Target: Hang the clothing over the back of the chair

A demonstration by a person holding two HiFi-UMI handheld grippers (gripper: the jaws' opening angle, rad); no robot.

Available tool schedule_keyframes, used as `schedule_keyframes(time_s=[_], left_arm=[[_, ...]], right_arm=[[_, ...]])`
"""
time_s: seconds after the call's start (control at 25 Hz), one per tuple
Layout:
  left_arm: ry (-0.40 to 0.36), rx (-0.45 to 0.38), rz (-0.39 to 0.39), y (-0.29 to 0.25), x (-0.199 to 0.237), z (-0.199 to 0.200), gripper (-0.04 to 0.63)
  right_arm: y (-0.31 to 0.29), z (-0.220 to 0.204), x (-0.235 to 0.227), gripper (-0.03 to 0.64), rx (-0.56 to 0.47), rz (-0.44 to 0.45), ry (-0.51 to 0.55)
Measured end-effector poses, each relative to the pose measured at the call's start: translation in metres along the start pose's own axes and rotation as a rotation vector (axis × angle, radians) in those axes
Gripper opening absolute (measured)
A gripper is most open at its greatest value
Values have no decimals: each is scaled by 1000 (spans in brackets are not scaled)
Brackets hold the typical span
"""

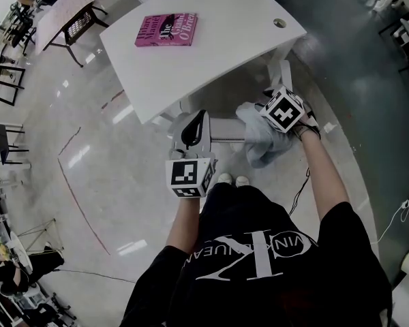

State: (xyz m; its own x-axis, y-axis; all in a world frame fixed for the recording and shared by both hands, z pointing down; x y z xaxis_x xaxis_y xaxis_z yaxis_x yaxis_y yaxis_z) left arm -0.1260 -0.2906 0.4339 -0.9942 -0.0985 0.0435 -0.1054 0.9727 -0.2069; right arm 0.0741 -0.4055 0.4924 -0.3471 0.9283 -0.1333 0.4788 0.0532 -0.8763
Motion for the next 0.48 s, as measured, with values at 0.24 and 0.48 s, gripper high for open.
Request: schedule_keyframes(time_s=[0.24,0.48], left_arm=[[-11,-6,-8,3,-4,-1,11],[-8,-15,-16,6,-5,1,11]], right_arm=[[16,-5,5,164,-47,-21,-8],[42,-7,14,70,-137,-54,-23]])
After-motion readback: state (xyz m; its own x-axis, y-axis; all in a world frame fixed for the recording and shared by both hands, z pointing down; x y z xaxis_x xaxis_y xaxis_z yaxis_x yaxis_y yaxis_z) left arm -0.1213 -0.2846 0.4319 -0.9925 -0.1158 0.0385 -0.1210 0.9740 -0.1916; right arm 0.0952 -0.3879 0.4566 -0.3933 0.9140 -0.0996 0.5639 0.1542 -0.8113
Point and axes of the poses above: the fingertips, and each gripper's own axes: y backward along the fingers, x to its left, z out of its top, the point moved 8 cm from there along y, backward along the fingers, and after that the axes turned 15 degrees about z, right-handed, at the moved point
